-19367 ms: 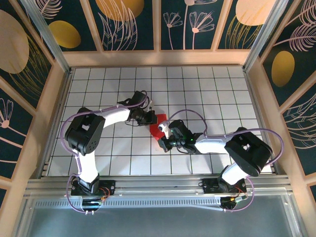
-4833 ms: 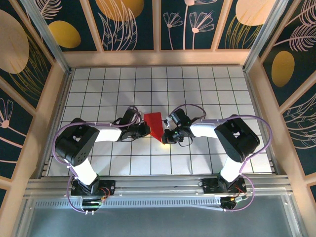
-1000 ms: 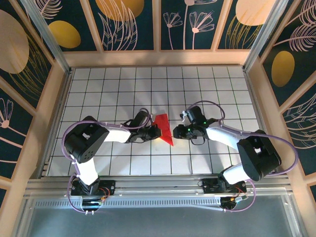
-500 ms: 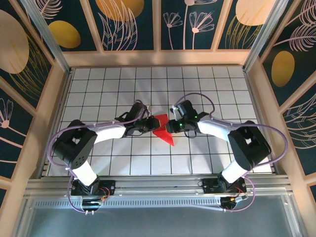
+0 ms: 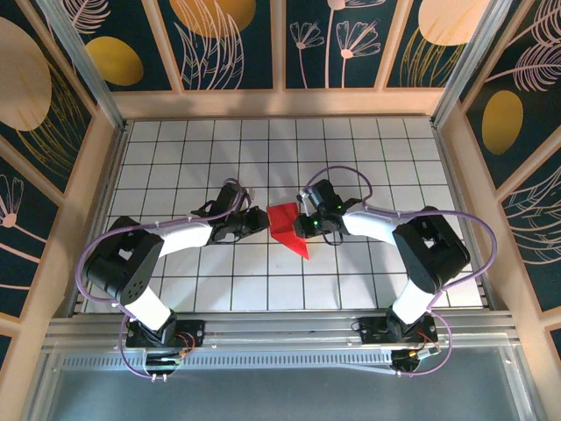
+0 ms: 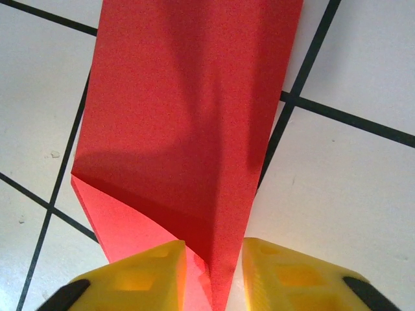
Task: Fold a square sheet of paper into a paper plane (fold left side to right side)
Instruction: Fourth fold the wing at the center of the table.
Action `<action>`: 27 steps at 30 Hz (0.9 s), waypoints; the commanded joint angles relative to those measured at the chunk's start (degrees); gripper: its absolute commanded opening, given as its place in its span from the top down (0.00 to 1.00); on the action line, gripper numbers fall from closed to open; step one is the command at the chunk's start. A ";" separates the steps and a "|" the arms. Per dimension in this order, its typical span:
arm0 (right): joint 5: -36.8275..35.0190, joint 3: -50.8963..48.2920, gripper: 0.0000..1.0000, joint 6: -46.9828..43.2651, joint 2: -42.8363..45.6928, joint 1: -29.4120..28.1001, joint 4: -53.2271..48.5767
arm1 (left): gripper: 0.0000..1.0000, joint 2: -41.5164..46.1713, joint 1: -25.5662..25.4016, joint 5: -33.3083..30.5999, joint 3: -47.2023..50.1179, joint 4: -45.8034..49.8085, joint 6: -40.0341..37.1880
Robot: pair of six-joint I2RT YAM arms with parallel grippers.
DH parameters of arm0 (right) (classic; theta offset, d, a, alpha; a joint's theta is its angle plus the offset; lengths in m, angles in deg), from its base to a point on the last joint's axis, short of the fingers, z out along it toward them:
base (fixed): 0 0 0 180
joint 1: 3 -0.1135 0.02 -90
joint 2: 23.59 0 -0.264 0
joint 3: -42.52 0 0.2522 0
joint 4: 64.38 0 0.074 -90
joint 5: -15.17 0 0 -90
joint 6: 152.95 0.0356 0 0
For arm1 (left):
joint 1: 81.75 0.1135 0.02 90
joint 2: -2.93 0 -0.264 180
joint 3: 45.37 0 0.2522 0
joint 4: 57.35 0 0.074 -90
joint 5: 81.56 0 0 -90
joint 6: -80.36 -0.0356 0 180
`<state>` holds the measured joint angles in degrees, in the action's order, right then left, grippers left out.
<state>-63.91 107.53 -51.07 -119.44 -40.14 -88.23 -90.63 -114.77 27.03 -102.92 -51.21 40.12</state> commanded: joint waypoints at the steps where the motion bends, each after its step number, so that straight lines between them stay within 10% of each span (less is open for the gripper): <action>1: -1.56 1.57 0.77 -0.41 -0.76 -0.36 -0.85 | 0.84 1.00 0.56 -0.83 0.55 1.07 -1.26; 8: -2.38 1.51 1.00 -0.37 0.76 -0.31 -2.04 | 0.80 1.12 1.63 -0.50 1.07 0.79 -1.34; 27: -0.48 -2.17 1.00 1.02 10.62 1.15 -0.75 | 0.60 -4.67 3.44 7.58 -0.61 -10.49 2.38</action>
<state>-64.78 106.48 -50.61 -111.20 -39.51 -89.06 -94.01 -111.64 32.29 -101.96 -58.88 41.91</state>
